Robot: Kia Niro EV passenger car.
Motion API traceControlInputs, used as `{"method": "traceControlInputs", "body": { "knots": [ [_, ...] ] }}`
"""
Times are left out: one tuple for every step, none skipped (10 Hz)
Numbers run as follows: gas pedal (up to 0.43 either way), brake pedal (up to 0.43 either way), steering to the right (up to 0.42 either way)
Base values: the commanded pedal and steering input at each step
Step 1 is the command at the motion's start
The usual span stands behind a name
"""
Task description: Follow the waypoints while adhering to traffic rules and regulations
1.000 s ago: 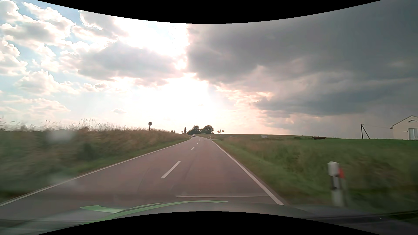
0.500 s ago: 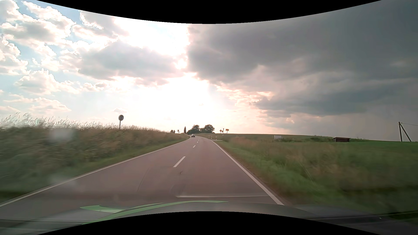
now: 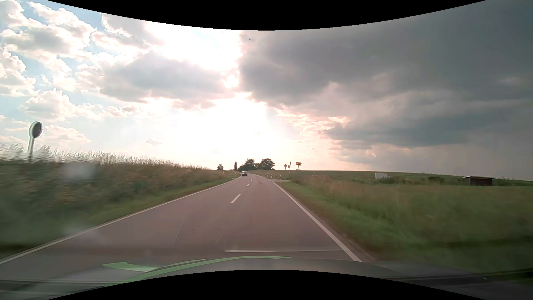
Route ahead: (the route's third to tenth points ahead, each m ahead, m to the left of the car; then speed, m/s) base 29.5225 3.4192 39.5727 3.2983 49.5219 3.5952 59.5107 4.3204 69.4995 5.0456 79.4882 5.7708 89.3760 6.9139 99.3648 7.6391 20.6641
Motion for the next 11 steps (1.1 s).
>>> {"method": "traceControlInputs", "body": {
  "knots": [
    [0.177, 0.000, -0.002],
    [0.177, 0.000, -0.002],
    [0.177, 0.000, -0.002],
    [0.177, 0.000, -0.002],
    [0.177, 0.000, -0.002],
    [0.177, 0.000, -0.002],
    [0.177, 0.000, -0.002],
    [0.177, 0.000, -0.003],
    [0.177, 0.000, -0.004],
    [0.177, 0.000, -0.005],
    [0.177, 0.000, -0.006]
  ]
}}
